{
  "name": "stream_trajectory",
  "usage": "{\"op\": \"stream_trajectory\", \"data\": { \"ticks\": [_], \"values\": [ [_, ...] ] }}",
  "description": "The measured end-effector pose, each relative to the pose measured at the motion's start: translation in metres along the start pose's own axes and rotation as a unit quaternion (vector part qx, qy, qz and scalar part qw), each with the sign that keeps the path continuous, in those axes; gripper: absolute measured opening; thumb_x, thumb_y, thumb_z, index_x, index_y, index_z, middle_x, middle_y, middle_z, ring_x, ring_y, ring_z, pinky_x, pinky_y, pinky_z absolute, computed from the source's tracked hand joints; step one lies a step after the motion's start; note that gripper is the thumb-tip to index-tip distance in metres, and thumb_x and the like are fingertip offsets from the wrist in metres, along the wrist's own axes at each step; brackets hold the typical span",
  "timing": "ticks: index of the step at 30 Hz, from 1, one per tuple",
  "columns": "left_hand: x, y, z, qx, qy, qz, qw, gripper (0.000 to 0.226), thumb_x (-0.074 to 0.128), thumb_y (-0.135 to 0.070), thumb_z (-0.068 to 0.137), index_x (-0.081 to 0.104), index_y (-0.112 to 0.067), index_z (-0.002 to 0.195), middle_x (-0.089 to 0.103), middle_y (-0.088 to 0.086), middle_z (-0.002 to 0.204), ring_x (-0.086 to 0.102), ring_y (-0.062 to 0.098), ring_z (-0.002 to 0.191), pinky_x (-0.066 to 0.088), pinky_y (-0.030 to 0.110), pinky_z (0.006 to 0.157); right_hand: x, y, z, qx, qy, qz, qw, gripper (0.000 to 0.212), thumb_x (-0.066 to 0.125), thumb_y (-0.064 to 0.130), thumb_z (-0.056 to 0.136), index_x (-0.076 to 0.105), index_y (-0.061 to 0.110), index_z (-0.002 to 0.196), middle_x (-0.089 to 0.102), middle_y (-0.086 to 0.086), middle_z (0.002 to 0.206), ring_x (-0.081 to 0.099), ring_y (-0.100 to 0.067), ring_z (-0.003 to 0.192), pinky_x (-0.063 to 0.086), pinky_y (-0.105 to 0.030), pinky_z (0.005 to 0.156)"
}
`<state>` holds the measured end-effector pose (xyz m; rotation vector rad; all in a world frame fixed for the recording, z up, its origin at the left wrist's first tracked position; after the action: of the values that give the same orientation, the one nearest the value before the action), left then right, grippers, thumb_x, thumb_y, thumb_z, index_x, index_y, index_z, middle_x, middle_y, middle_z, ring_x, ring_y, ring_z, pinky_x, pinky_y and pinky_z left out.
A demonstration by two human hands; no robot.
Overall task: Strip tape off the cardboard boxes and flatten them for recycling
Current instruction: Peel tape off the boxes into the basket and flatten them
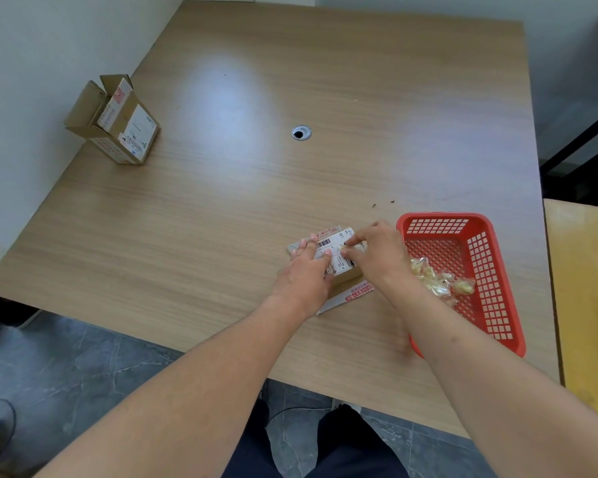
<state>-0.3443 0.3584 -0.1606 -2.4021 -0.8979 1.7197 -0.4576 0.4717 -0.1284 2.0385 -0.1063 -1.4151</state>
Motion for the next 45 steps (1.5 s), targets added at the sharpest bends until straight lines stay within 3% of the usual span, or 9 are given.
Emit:
{"op": "stream_trajectory", "data": {
  "ticks": [6, 12, 17, 20, 23, 30, 37, 41, 45],
  "values": [
    [0.004, 0.003, 0.003, 0.006, -0.003, -0.013, 1.000, 0.050, 0.047, -0.021, 0.103, 0.041, -0.027, 0.152, -0.001, 0.007, 0.171, 0.001, 0.029, 0.157, 0.036, 0.051, 0.116, 0.018, 0.028, -0.019, -0.130, 0.018, -0.114, 0.985, 0.035, 0.056, 0.038, 0.103, 0.076, 0.011, 0.092, 0.060, -0.006, 0.101, 0.059, -0.028, 0.094, 0.041, -0.034, 0.071],
    [0.001, 0.002, 0.001, 0.006, -0.001, -0.004, 1.000, 0.055, 0.046, -0.022, 0.105, 0.033, -0.027, 0.157, -0.003, 0.005, 0.171, -0.002, 0.027, 0.157, 0.035, 0.051, 0.117, 0.017, 0.016, -0.009, -0.018, 0.023, -0.001, 1.000, 0.005, 0.072, 0.019, 0.090, 0.076, 0.022, 0.090, 0.071, 0.001, 0.093, 0.066, -0.020, 0.091, 0.048, -0.030, 0.075],
    [0.002, 0.003, 0.000, 0.012, 0.001, 0.003, 1.000, 0.052, 0.044, -0.023, 0.106, 0.033, -0.027, 0.157, -0.002, 0.006, 0.171, -0.001, 0.027, 0.157, 0.034, 0.049, 0.118, 0.023, 0.011, -0.007, 0.083, 0.011, 0.114, 0.990, 0.018, 0.083, 0.022, 0.079, 0.066, 0.023, 0.081, 0.068, 0.009, 0.081, 0.064, -0.011, 0.077, 0.044, -0.023, 0.066],
    [-0.001, 0.002, 0.000, 0.010, 0.007, 0.015, 1.000, 0.051, 0.043, -0.026, 0.107, 0.033, -0.026, 0.157, -0.002, 0.005, 0.171, -0.001, 0.026, 0.157, 0.034, 0.049, 0.118, 0.021, 0.008, -0.006, 0.093, -0.002, 0.152, 0.984, 0.022, 0.085, 0.019, 0.073, 0.064, 0.022, 0.075, 0.068, 0.009, 0.075, 0.067, -0.013, 0.076, 0.052, -0.028, 0.069],
    [-0.004, -0.001, 0.000, 0.005, 0.025, 0.029, 0.999, 0.052, 0.043, -0.033, 0.108, 0.030, -0.025, 0.159, -0.003, 0.004, 0.171, -0.004, 0.024, 0.157, 0.027, 0.046, 0.122, 0.007, -0.005, -0.009, 0.082, -0.057, 0.130, 0.987, 0.015, 0.078, 0.010, 0.074, 0.069, 0.020, 0.078, 0.069, 0.009, 0.075, 0.067, -0.012, 0.074, 0.046, -0.016, 0.064],
    [-0.012, -0.007, 0.001, 0.006, 0.044, 0.084, 0.995, 0.054, 0.042, -0.031, 0.109, 0.026, -0.018, 0.160, -0.001, 0.012, 0.170, -0.001, 0.029, 0.157, 0.014, 0.039, 0.125, -0.012, -0.014, -0.015, -0.102, -0.180, 0.016, 0.978, 0.026, 0.073, -0.012, 0.075, 0.066, 0.012, 0.080, 0.068, -0.004, 0.078, 0.059, -0.023, 0.076, 0.042, -0.027, 0.067],
    [-0.014, -0.013, 0.004, 0.003, 0.051, 0.085, 0.995, 0.050, 0.046, -0.024, 0.107, 0.036, -0.019, 0.155, 0.006, 0.014, 0.169, 0.005, 0.034, 0.156, 0.028, 0.044, 0.120, 0.014, -0.003, -0.029, -0.337, -0.055, -0.013, 0.940, 0.011, 0.066, 0.004, 0.090, 0.073, 0.009, 0.097, 0.071, -0.004, 0.084, 0.065, -0.026, 0.077, 0.053, -0.041, 0.067],
    [-0.014, -0.013, 0.003, 0.003, 0.047, 0.074, 0.996, 0.044, 0.044, -0.019, 0.106, 0.043, -0.020, 0.150, 0.007, 0.013, 0.169, 0.007, 0.034, 0.156, 0.028, 0.043, 0.120, 0.019, -0.007, -0.026, -0.246, 0.012, 0.077, 0.966, 0.032, 0.065, 0.018, 0.098, 0.068, 0.019, 0.130, 0.078, 0.004, 0.101, 0.073, -0.013, 0.093, 0.058, -0.037, 0.082],
    [-0.017, -0.016, 0.002, -0.003, 0.049, 0.076, 0.996, 0.048, 0.045, -0.023, 0.107, 0.038, -0.018, 0.155, 0.006, 0.013, 0.169, 0.007, 0.033, 0.156, 0.027, 0.042, 0.120, 0.019, -0.017, -0.018, -0.104, 0.010, 0.161, 0.981, 0.040, 0.080, 0.009, 0.086, 0.073, 0.020, 0.124, 0.075, 0.008, 0.101, 0.071, -0.007, 0.088, 0.058, -0.034, 0.091]
  ]
}}
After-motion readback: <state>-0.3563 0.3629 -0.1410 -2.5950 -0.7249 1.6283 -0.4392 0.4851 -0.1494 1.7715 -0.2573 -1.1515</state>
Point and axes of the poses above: each hand's wrist, its own z-axis towards the middle knuckle, its own x-axis out of the palm, y = z × x, the point moved 6 cm from there along z, towards the middle knuckle
